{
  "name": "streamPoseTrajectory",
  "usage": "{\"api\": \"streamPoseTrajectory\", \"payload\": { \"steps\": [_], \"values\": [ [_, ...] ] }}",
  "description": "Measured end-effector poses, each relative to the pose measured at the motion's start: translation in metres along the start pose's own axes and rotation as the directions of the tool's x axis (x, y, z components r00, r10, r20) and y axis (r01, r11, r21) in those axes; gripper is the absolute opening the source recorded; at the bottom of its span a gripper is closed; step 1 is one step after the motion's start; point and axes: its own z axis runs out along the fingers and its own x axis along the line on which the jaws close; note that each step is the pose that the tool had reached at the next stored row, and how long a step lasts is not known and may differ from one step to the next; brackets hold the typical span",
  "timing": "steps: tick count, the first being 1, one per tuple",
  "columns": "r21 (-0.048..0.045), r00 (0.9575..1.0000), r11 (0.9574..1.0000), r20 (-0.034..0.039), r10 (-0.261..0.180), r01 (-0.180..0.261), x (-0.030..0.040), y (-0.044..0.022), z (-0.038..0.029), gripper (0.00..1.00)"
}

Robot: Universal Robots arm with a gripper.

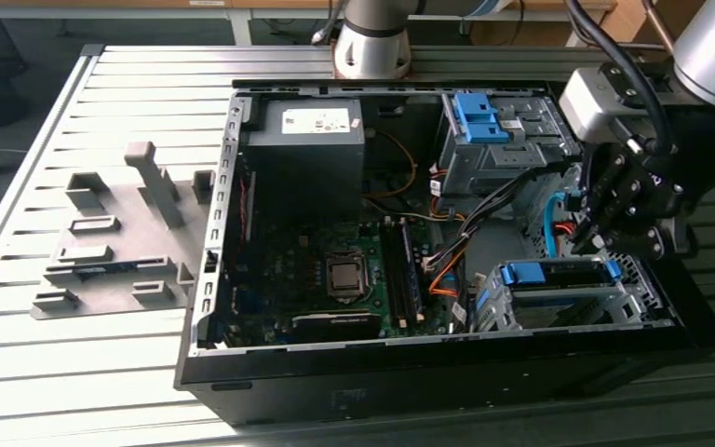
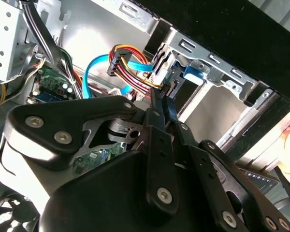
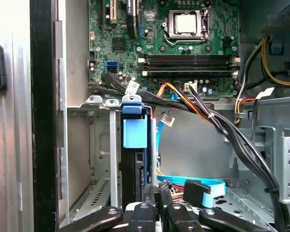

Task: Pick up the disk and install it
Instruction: 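Insert the first disk wire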

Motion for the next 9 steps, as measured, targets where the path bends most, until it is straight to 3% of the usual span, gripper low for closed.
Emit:
{"api": "streamPoseTrajectory", "payload": {
  "steps": [9],
  "values": [
    [0.0027, 0.9999, 0.9999, 0.0, -0.015, 0.015, 0.0052, 0.0005, 0.0034, 0.16]
  ]
}}
